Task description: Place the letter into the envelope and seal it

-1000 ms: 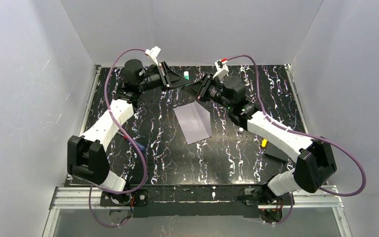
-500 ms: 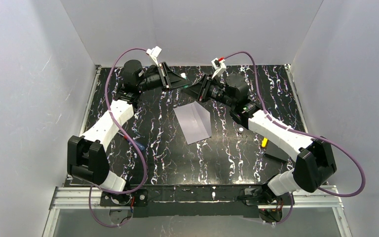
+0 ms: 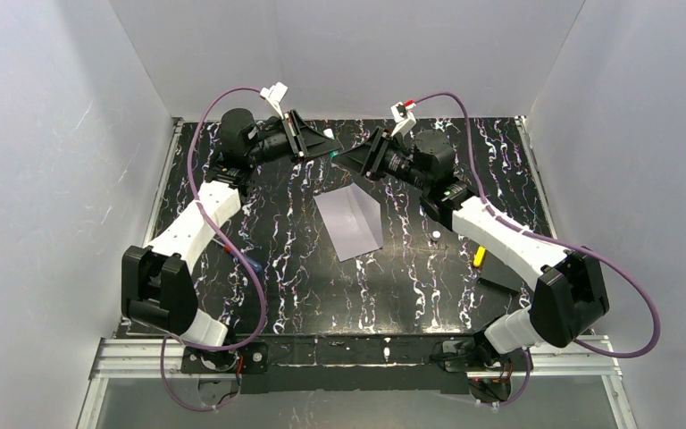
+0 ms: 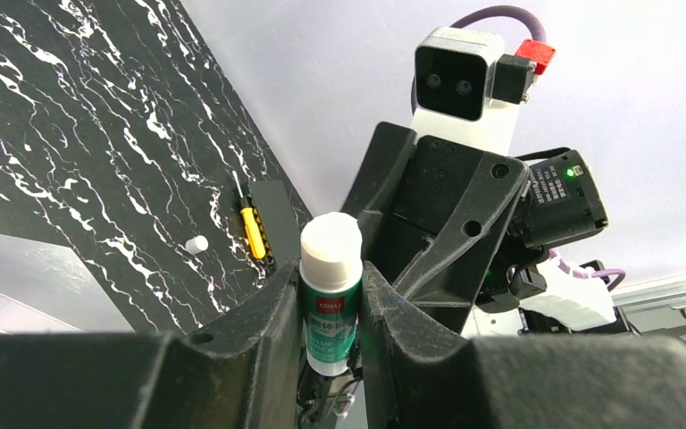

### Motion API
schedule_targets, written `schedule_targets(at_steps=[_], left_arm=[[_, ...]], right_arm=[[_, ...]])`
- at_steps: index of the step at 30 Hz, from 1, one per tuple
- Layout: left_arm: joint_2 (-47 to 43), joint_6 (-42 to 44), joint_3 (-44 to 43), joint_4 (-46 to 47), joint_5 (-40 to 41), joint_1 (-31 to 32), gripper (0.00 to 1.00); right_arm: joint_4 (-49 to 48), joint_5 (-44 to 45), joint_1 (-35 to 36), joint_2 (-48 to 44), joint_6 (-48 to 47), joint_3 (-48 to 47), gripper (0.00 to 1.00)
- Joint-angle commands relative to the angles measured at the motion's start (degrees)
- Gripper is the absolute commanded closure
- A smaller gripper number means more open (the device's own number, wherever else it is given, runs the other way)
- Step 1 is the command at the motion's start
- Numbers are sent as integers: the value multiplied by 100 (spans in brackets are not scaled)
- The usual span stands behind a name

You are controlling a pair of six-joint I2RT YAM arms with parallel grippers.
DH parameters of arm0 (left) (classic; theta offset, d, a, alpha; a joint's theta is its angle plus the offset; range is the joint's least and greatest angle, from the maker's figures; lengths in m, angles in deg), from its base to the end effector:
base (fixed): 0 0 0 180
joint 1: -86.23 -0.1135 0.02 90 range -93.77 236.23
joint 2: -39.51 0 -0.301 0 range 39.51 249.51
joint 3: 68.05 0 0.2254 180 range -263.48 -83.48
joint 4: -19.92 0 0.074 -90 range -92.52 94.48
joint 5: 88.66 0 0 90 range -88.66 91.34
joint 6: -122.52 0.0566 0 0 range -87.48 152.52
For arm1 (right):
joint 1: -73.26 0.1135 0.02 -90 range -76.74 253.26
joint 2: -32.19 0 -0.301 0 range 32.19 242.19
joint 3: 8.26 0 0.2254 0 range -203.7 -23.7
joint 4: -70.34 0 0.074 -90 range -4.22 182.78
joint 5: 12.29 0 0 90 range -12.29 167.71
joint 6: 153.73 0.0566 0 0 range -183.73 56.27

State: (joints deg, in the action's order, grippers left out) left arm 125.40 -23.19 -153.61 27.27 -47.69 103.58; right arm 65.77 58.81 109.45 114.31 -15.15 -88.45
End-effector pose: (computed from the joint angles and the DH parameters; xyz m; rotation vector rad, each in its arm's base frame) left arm 0.3062 -0.1404 0.4260 0.2435 1.7113 -1.5969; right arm 0.2567 0.2105 0.4099 -0.1101 1.7059 1.3958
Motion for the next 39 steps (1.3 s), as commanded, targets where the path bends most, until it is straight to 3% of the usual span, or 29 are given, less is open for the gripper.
schedule_targets(at_steps=[1,3,6,8,14,20,21,24,27,30,32,34,36,38,39], left_arm=[[-283,-94,-95,207,-53,-38,100],[-276,-119,-105,208,-62,-45,100],[-283,-116,-106,208,-49,-44,100],[-274,-126,-106,208,-36,-51,100],[-229,-264,-170,211,-34,-68,100],[-183,-309,-269,211,-251,-104,100],[-167,-282,-303,218,-365,-130,100],[-49,-33,-541,363,-1089,-270,100],[-22,38,-629,1113,-1959,-430,100],[19,-724,-740,2913,-2948,-433,100],[19,-1433,-776,4299,-3163,-430,100],[87,-1591,-885,4546,-3289,-425,100],[126,-1696,-907,4702,-3268,-425,100],[127,-1751,-887,4766,-3112,-425,100],[118,-1747,-864,4777,-3004,-425,100]], right_arm=[[-392,-189,-15,8,183,-18,59],[-536,-331,-19,81,228,-60,57],[-752,-527,-15,164,314,-112,44],[-780,-609,-15,222,344,-144,44],[-743,-702,-15,301,332,-178,60],[-1024,-757,-19,314,426,-211,99],[-1132,-828,-30,330,490,-221,99],[-2026,-1300,-105,335,865,-61,99],[-3967,-2006,-249,471,1975,240,99],[-5865,-2534,-287,863,3163,240,99],[-7027,-2697,-287,1165,3962,111,99],[-7890,-2816,-287,1454,4608,-126,99],[-8192,-2951,-286,1644,4957,-455,99],[-7878,-2956,-287,1661,4786,-490,99],[-7447,-2909,-285,1602,4505,-420,93]])
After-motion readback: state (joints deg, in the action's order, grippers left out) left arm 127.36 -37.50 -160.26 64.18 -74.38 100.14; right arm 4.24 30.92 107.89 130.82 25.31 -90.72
